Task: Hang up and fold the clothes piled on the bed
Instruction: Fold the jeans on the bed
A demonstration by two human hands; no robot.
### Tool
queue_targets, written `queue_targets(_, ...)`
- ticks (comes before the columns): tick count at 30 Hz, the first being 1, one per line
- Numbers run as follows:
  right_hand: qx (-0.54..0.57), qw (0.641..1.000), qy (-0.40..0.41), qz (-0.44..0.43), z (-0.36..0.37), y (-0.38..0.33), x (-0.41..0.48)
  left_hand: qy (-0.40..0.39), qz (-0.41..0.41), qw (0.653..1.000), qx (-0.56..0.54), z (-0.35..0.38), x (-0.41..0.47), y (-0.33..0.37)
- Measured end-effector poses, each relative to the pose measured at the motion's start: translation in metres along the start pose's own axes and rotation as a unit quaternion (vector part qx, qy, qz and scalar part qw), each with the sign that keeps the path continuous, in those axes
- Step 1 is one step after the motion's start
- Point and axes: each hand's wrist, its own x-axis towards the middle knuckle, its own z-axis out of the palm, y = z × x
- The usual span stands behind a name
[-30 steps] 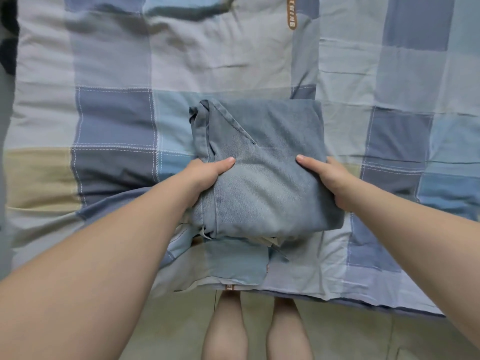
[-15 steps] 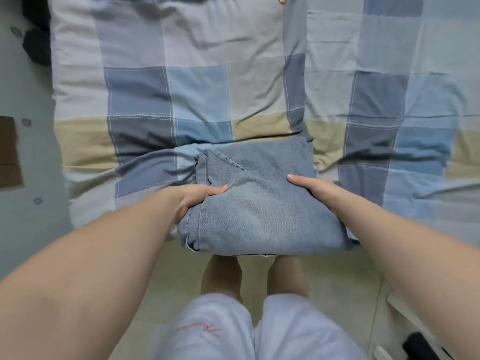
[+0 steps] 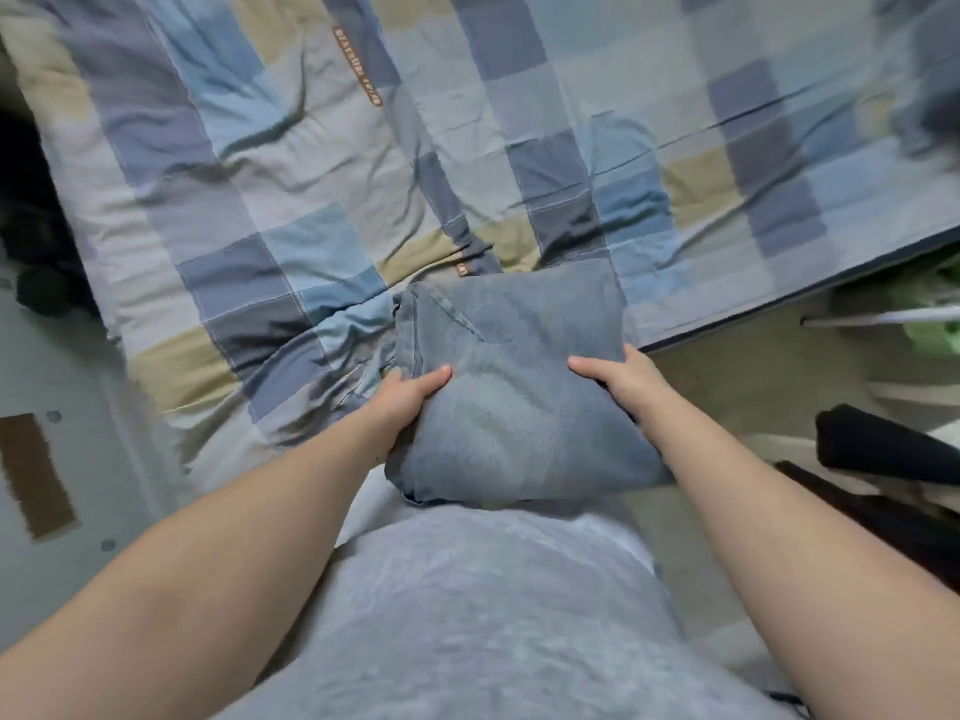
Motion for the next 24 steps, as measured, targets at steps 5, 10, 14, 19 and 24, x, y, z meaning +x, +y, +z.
queue_targets(5, 0.123, 0.979, 0.115, -0.114, -0.034, 0.028, -0.08, -0.059, 0.136, 0.987, 0.067, 0.037, -0.027, 0.029)
queue_targets(10, 0.212, 0.94, 0.201, -0.173, -0.065, 0.066, -0.15, -0.108, 0.23, 0.957, 0.142, 0.092, -0.06, 0.038)
queue_targets(14, 0.25, 0.911, 0.251, -0.213, -0.099, 0.099, -0.197, -0.139, 0.278, 0.931, 0.19, 0.141, -0.094, 0.032)
queue_targets(19, 0.303, 0.865, 0.298, -0.269, -0.144, 0.155, -0.249, -0.181, 0.329, 0.889, 0.264, 0.212, -0.139, 0.018)
queue_targets(24, 0.357, 0.815, 0.343, -0.302, -0.197, 0.236, -0.295, -0.234, 0.359, 0.84, 0.333, 0.303, -0.189, -0.023)
